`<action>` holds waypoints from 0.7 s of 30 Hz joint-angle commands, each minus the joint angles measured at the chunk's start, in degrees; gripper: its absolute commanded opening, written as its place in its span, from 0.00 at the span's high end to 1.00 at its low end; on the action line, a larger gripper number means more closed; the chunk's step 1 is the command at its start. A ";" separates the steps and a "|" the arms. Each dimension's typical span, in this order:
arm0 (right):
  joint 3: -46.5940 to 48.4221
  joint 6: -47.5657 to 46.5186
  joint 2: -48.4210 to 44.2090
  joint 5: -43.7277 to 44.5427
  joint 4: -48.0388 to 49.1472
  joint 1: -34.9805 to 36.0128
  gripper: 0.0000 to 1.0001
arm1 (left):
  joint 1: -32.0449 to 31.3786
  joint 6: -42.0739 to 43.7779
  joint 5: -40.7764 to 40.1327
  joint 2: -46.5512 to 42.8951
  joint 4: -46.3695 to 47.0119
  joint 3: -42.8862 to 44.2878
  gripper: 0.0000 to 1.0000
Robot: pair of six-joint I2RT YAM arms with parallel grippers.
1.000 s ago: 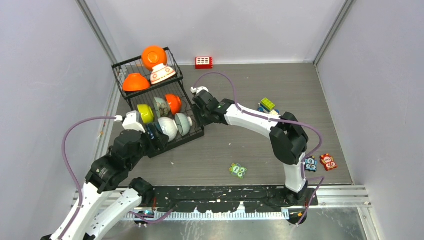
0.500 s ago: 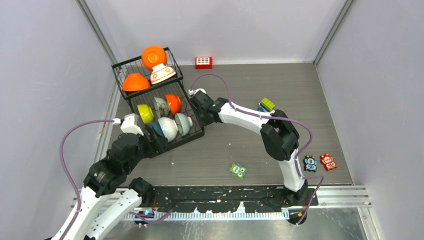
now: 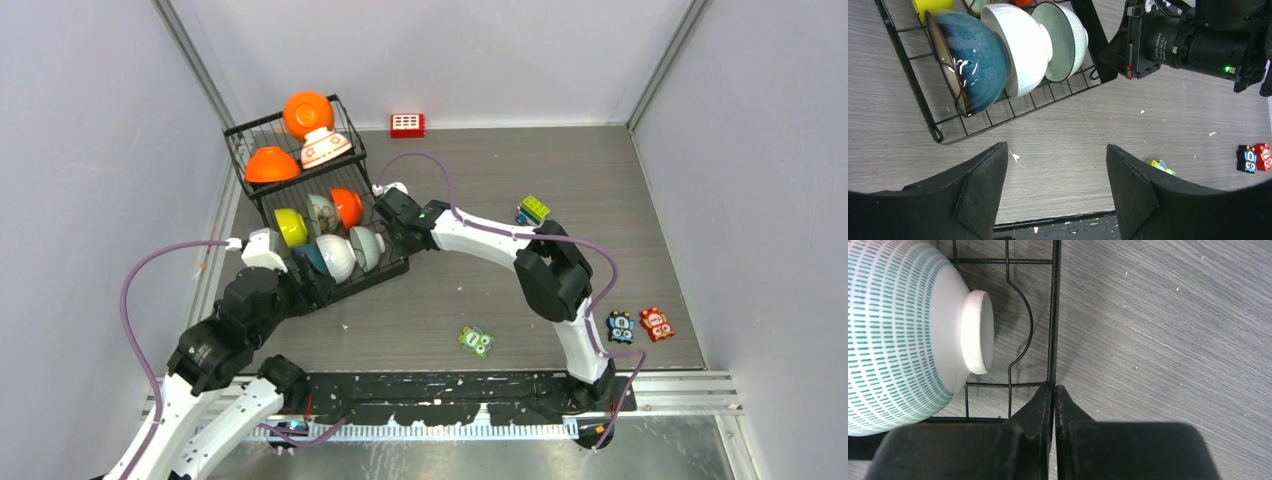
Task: Unload the bowls from the dish rack
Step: Move the dish rack to the center of the board.
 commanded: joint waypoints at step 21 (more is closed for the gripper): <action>-19.28 3.98 -14.92 11.45 0.45 -3.06 0.99 | -0.03 2.65 -1.31 3.02 3.27 4.34 0.27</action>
